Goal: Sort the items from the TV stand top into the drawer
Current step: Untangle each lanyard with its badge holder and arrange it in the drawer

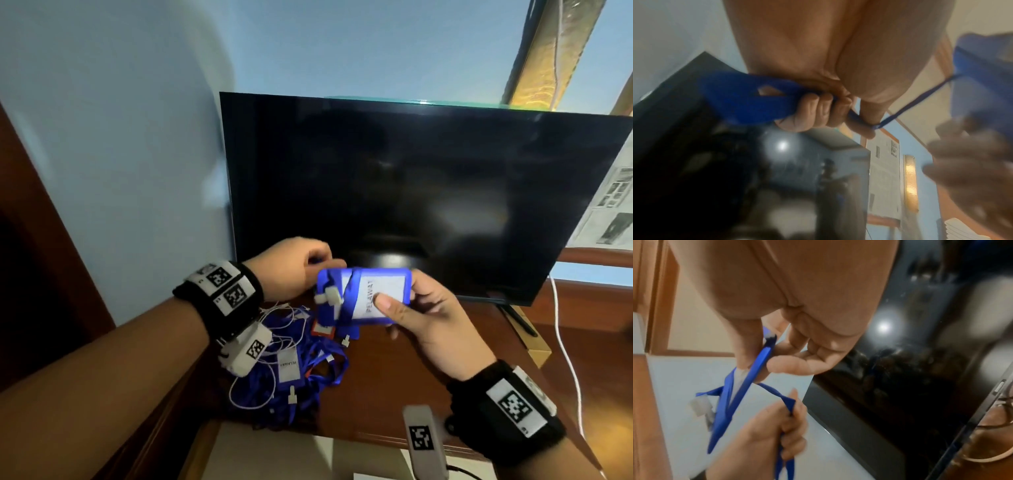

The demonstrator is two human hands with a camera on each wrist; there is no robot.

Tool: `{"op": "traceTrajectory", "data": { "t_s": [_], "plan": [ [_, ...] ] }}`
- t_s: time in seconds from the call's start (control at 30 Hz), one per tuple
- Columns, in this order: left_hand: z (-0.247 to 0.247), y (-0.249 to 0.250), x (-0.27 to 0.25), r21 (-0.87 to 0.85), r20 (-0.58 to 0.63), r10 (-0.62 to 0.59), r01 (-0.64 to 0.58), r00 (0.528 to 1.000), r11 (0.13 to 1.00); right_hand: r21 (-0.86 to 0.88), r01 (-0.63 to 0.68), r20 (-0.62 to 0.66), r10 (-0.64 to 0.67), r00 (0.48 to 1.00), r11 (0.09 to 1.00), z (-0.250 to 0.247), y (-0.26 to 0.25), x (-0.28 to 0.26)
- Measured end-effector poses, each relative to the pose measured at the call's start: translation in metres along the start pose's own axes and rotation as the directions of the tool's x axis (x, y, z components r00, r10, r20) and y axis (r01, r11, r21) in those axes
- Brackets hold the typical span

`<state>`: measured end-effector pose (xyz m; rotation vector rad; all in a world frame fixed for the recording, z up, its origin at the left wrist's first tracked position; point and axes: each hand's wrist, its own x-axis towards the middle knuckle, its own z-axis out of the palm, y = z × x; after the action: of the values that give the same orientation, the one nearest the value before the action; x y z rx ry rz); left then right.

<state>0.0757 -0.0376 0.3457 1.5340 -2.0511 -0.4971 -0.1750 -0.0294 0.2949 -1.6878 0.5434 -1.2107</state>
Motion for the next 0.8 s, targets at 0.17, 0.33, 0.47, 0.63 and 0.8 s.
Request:
{"op": "traceTrajectory", "data": {
  "t_s": [0.17,0.33,0.47,0.63,0.8],
  "plan": [
    [0.059,0.0,-0.032,-0.106,0.092,0.009,0.001,0.996,0.994,0.048,-0.017,-0.232,0.028,0.972,0.999,-0.005,-0.003,0.007],
    [0.074,0.034,-0.063,-0.063,0.032,0.091,-0.089,0.995,0.994,-0.224,-0.035,-0.332,-0.043,0.942,0.974,-0.007,0.024,0.004],
    [0.052,0.055,-0.062,0.335,-0.011,0.183,-0.169,0.983,0.927,-0.383,-0.047,-0.1,0.009,0.995,0.922,0.001,0.041,-0.008],
    [0.019,0.029,-0.052,0.347,0.203,0.15,-0.215,0.967,0.913,-0.507,-0.021,0.17,0.124,0.978,0.862,0.011,0.048,-0.029],
    [0.027,-0.014,-0.059,-0.279,0.202,-0.064,0.12,0.977,0.953,-0.027,-0.298,0.235,0.296,0.926,0.954,0.018,0.047,-0.052]
  ]
}}
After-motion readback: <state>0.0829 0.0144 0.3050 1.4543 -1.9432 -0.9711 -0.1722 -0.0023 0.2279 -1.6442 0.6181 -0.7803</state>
